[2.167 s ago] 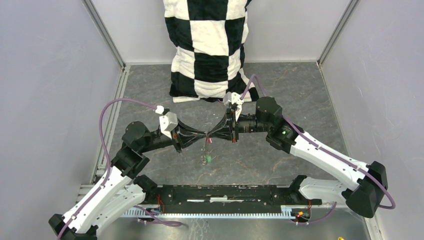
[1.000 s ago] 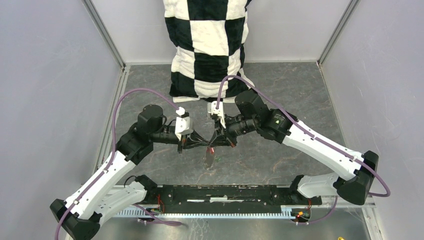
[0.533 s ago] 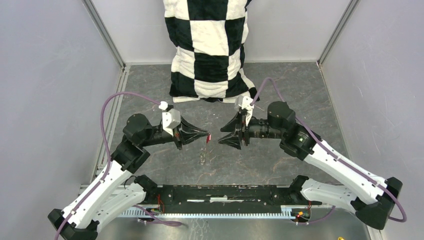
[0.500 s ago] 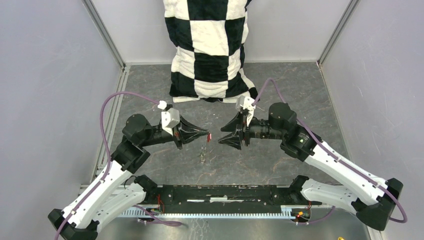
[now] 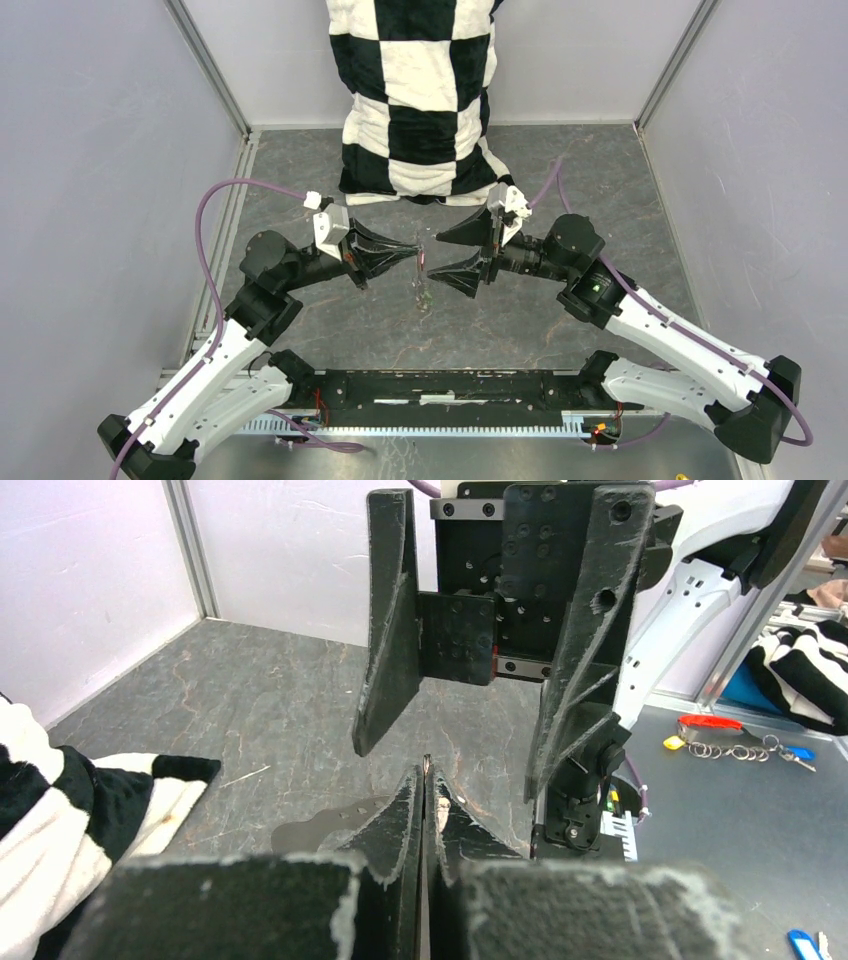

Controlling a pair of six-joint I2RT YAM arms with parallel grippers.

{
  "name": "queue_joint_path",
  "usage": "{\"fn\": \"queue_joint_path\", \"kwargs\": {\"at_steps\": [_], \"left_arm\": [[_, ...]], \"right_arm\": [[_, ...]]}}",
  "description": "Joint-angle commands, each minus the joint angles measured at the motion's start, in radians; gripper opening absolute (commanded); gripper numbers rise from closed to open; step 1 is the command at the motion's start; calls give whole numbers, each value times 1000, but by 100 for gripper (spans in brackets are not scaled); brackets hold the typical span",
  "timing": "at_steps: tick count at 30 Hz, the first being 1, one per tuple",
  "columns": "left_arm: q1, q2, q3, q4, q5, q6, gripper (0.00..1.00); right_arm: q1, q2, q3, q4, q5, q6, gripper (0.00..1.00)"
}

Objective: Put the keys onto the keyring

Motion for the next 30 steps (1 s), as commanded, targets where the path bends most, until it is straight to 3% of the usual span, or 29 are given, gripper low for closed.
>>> {"fn": "queue_joint_path", "kwargs": {"at_steps": [1,3,10,18,25,30], "left_arm": [[1,-3,-1,86,-40,-52,2],[0,-3,0,85,-38,-53,2],[1,-3,3,86,-34,-50,2],[0,-1,6,81,-33,-52,2],[0,-8,3,76,-15,-50,2],[1,-11,-1,69,-14,-39,2]], "right_arm": [[2,15,5,111,21,17,95],[6,24,7,106,28,7,98],[8,51,22,87,55,-17,95],[12,85,41,92,59,-22,68],[28,88,45,82,107,-26,64],[39,73,35,81,124,-38,43]]}}
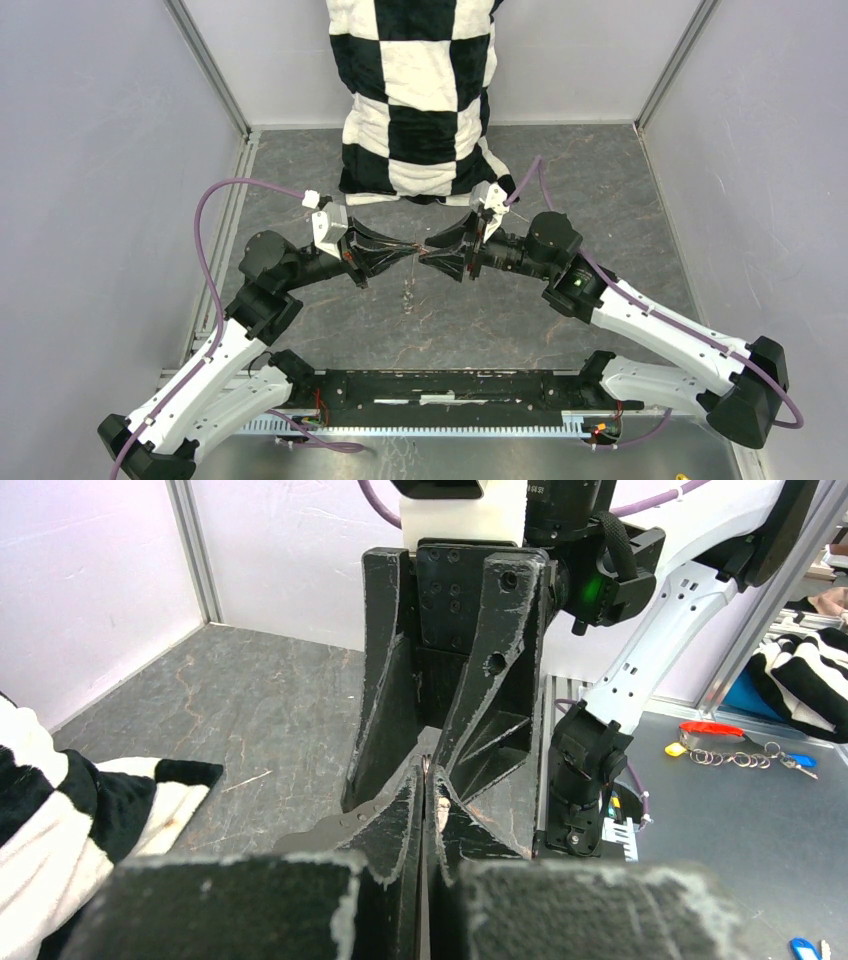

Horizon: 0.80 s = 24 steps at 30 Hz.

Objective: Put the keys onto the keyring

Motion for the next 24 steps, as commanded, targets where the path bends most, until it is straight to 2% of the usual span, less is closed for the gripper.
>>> {"fn": "queue_joint_path", "kwargs": {"at_steps": [1,5,11,18,24], "left_arm": [[0,-12,-2,49,2,-20,2],[1,-16,-3,44,-10,-9,2],[0,-25,-3,25,-61,19,2],[1,-24,-4,32,-85,26,2],[0,-26,-3,38,-60,26,2]], "right_arm": [[14,-23,31,24,31,-22,40],[15,-42,14,11,28,-26,25],[16,-83,-12,-71,15,-58,8],[17,-76,-14,-144,-74,-73,2],[19,-51,1,-181,-120,-82,3]]}}
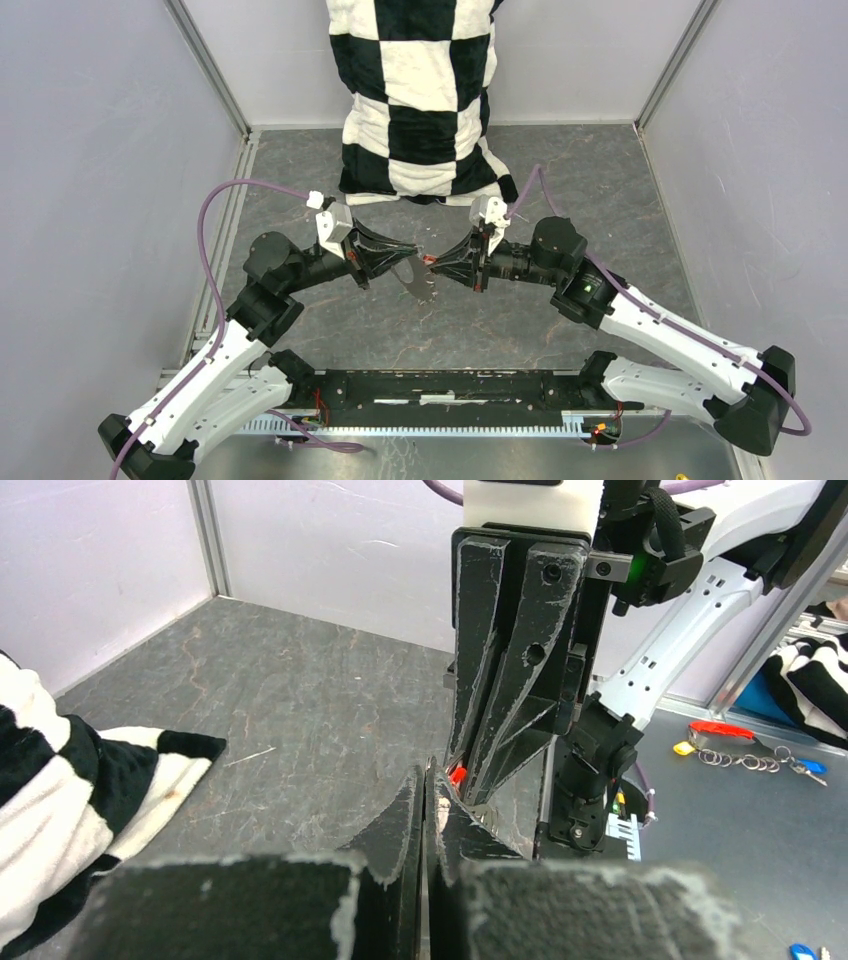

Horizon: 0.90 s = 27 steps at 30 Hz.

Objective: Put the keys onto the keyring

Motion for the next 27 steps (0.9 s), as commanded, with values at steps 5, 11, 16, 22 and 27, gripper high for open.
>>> {"fn": "queue_joint_path", "kwargs": {"at_steps": [5,11,16,22,27], "left_arm": [[3,-15,13,83,18,20,2],[2,-14,16,87,107,16,2],[2,-19,18,85,143,16,2],[2,-15,16,75,197,20,2],[2,-7,15,73,222,19,2]], "right_arm": [[3,44,23,-56,-113,-14,3],[3,86,73,-49,-177,-11,5],[4,83,94,-79,-165,-41,9],[2,28,88,-66,-97,-46,8],[3,16,87,-8,-92,-32,8]]}}
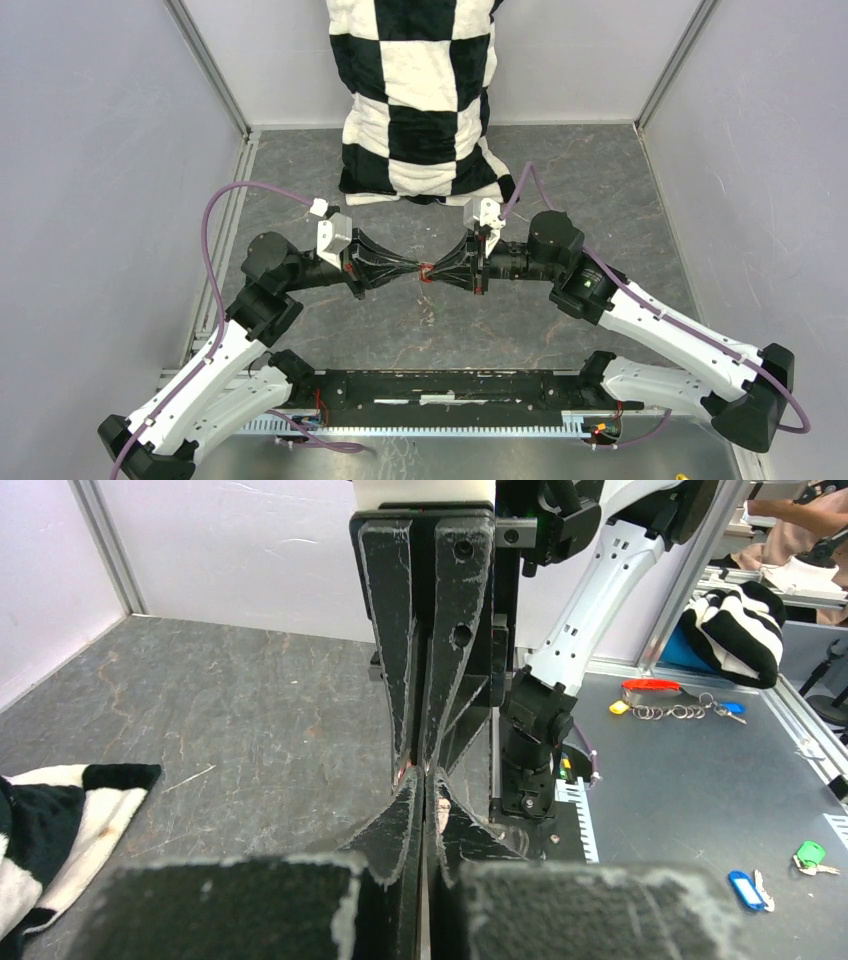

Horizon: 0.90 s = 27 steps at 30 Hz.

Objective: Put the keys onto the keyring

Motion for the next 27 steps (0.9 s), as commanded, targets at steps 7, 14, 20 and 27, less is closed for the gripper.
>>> {"fn": "queue_joint_path", "kwargs": {"at_steps": [7,14,20,27], "left_arm": [[2,-12,16,42,29,41,2],[2,-23,8,21,-18,85,2],[3,-20,18,-9,-136,126,2],[2,-14,8,-33,-313,145,2]], "right_arm": [[2,7,28,103,-35,33,7],[2,-33,7,-19,23,-26,28],[1,-85,12,-179,244,-141,70],[8,-68,40,-192,241,-146,98]]}}
